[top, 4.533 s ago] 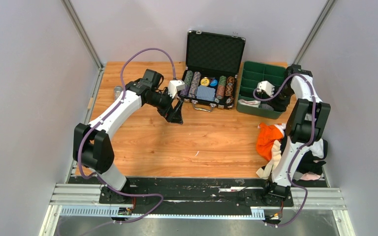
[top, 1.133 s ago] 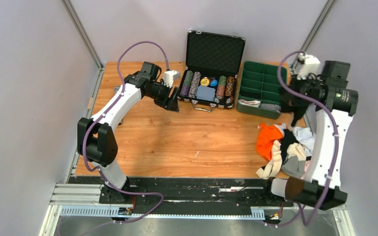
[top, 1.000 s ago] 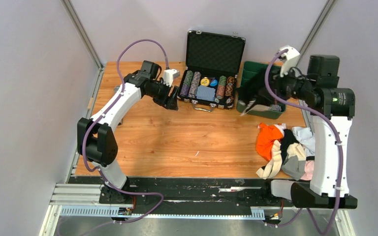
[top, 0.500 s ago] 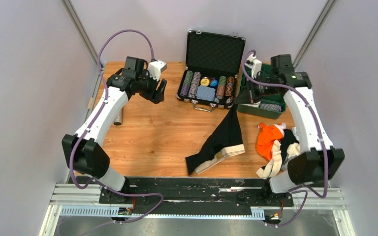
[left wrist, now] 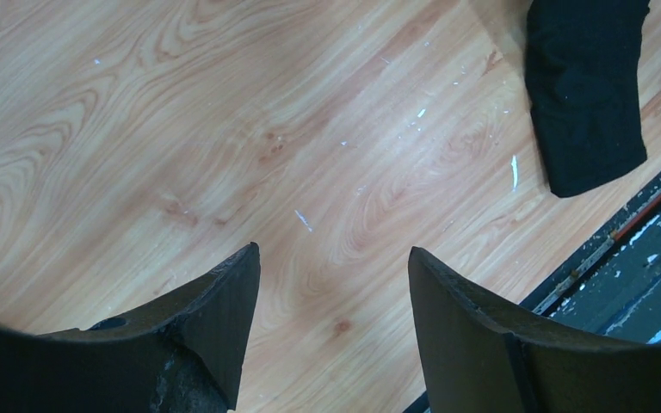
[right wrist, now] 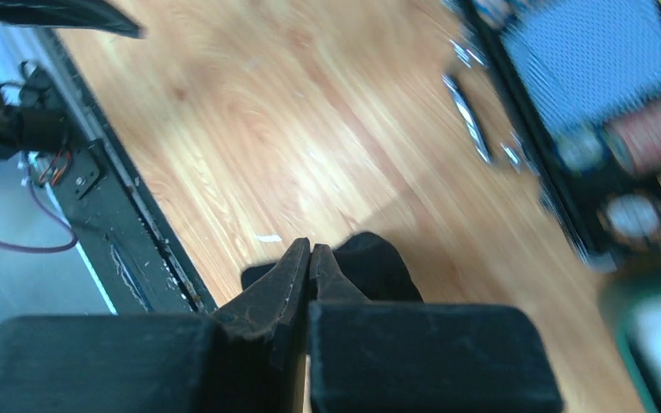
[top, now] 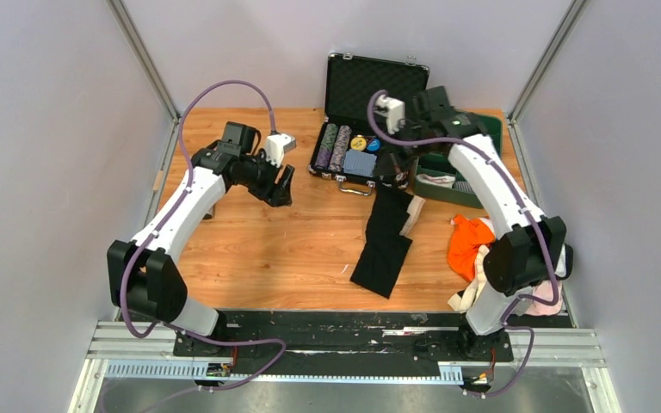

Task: Roll the underwear
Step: Move the underwear to the center of the board, then flatten out the underwear at the center of the board.

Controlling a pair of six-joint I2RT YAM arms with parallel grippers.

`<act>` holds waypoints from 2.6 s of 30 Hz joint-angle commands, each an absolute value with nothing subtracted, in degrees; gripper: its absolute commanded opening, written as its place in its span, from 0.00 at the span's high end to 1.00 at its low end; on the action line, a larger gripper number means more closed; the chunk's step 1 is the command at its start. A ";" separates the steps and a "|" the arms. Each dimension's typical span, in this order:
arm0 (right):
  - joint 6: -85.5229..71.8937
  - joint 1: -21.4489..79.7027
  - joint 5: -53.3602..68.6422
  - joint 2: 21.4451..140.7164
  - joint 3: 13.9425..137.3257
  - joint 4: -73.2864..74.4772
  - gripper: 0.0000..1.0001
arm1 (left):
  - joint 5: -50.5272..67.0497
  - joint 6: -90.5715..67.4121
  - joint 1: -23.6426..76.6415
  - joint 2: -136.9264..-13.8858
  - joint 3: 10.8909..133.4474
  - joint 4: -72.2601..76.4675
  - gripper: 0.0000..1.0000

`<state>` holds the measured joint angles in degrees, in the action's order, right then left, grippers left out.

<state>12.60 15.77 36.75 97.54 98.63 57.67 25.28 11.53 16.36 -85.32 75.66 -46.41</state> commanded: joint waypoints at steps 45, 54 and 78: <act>27.31 19.03 33.03 113.58 84.54 50.58 0.42 | 28.91 -7.37 17.89 -109.49 73.62 -22.18 0.54; 28.09 19.26 34.79 116.18 88.59 50.10 0.55 | 27.94 -8.48 18.72 -99.75 65.67 -20.87 0.51; 26.48 24.16 33.54 110.98 88.40 54.90 1.00 | 28.03 -6.17 14.24 -85.06 60.50 -23.38 0.46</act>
<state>27.99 21.71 32.51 117.23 86.50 53.04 26.94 -7.11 14.44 -88.14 60.03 -23.46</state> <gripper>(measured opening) 0.014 0.542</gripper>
